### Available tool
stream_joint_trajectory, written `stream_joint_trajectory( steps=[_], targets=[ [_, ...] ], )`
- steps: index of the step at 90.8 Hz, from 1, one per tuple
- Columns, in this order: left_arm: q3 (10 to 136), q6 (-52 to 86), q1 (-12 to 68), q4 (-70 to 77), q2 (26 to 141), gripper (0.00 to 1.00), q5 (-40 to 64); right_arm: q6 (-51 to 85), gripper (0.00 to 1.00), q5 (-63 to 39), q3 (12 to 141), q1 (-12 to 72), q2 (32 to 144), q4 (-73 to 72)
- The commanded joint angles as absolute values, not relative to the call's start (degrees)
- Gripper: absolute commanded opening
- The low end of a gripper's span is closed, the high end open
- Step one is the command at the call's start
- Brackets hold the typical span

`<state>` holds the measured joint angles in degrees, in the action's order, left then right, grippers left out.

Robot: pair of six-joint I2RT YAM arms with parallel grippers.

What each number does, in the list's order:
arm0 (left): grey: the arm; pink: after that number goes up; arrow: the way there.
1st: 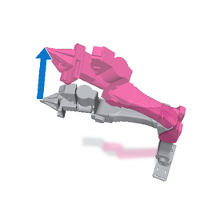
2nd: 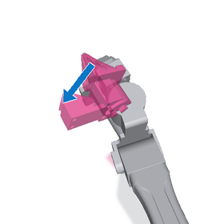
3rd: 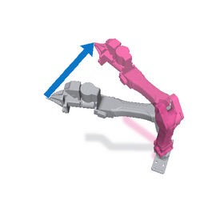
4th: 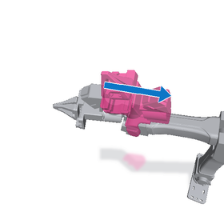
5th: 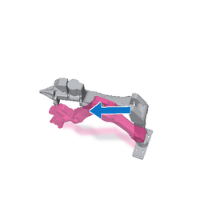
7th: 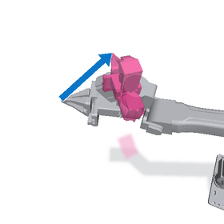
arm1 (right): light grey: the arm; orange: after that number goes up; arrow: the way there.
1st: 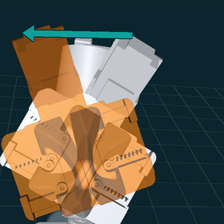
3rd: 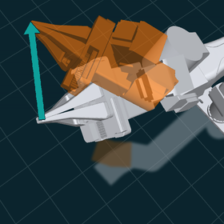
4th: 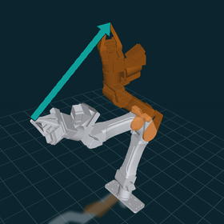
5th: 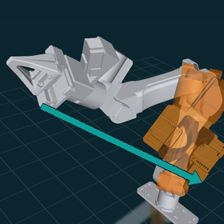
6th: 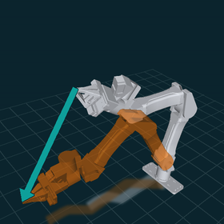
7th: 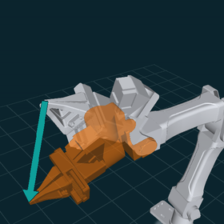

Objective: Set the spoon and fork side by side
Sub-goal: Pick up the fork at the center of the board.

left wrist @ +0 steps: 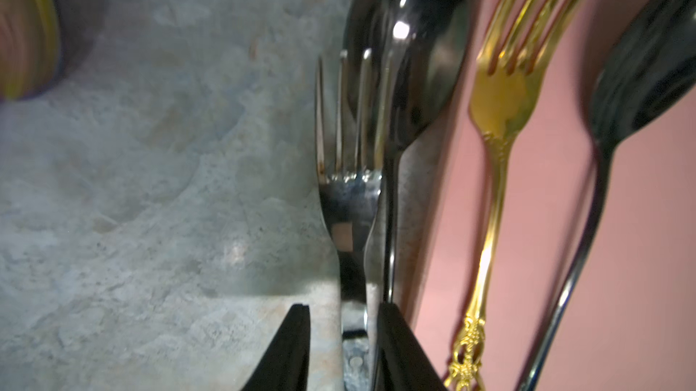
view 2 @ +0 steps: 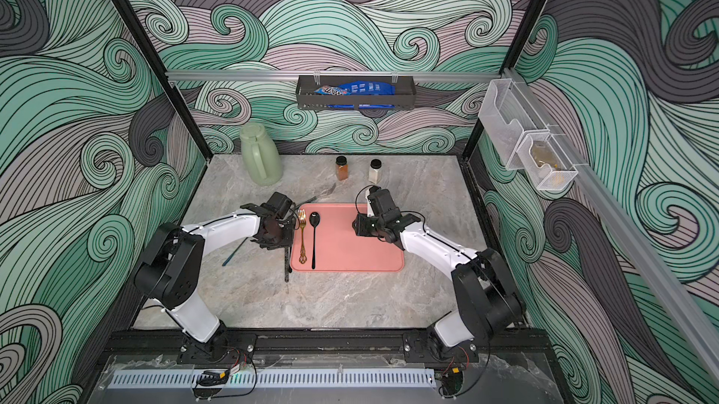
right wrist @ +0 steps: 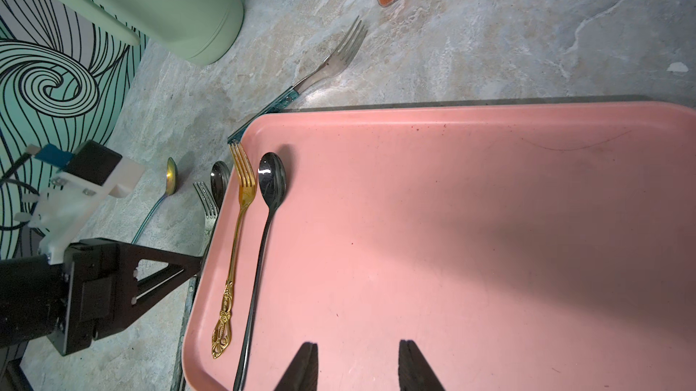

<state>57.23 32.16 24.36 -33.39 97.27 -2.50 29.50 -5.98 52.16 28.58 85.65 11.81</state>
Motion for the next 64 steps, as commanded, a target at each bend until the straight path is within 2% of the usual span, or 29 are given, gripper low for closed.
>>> stream_joint_trajectory(
  steps=[1,44,64],
  targets=[
    [56.21,34.07,25.31,-35.23,95.51,0.32,-4.14,29.43,0.40,-6.56,51.36,28.22,83.86,12.05],
    [53.61,36.82,27.71,-35.54,95.06,0.26,-4.73,29.88,0.40,-6.44,50.27,28.22,82.35,12.30],
    [52.83,37.05,27.97,-37.44,94.31,0.06,-7.16,29.88,0.40,-6.40,50.33,28.25,82.01,12.62]
  ],
)
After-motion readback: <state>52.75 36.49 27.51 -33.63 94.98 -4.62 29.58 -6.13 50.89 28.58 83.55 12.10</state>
